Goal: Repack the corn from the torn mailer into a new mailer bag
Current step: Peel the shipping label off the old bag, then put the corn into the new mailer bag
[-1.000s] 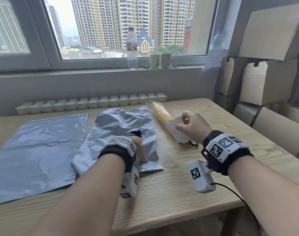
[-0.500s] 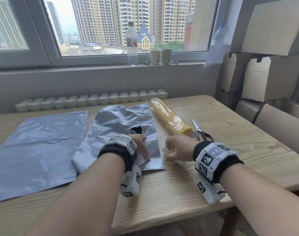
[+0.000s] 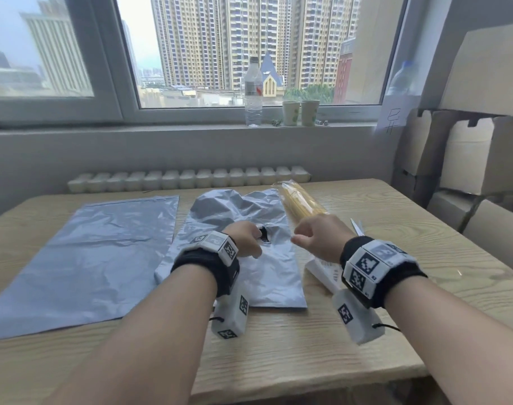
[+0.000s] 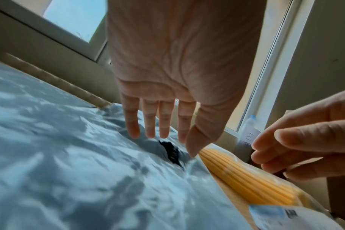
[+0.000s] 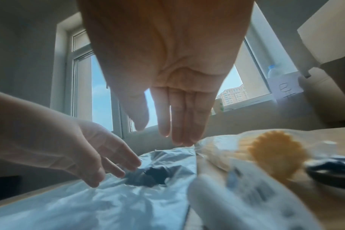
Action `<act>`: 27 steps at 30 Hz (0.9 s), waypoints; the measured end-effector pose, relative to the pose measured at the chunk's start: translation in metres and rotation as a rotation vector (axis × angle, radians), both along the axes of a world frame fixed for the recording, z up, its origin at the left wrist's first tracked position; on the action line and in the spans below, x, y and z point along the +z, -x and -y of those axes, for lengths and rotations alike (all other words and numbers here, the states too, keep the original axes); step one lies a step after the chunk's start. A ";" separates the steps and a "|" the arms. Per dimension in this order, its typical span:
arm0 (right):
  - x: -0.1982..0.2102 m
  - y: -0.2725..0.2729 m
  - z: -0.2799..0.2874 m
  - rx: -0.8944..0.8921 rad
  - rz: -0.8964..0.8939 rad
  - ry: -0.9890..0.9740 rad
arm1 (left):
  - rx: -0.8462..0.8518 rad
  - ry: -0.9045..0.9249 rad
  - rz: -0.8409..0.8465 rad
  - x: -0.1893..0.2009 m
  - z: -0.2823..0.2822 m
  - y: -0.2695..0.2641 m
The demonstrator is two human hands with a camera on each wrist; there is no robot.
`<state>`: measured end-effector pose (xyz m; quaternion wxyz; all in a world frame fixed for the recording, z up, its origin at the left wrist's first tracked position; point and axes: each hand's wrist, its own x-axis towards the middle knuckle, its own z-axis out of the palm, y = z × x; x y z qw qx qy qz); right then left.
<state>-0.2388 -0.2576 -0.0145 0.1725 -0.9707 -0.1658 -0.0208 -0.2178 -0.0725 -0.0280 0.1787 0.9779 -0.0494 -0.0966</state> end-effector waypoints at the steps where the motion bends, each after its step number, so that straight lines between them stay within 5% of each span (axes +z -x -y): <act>1: 0.005 -0.001 -0.009 0.014 0.008 -0.020 | 0.015 -0.002 0.009 0.003 -0.010 0.000; 10: 0.024 -0.039 -0.131 0.132 -0.147 -0.131 | 0.209 0.058 0.072 0.021 -0.131 -0.013; 18: 0.012 -0.112 -0.233 0.149 -0.373 -0.356 | 0.323 0.088 0.080 0.022 -0.226 -0.077; 27: -0.018 -0.182 -0.288 0.163 -0.555 -0.290 | 0.374 -0.068 0.000 -0.002 -0.284 -0.153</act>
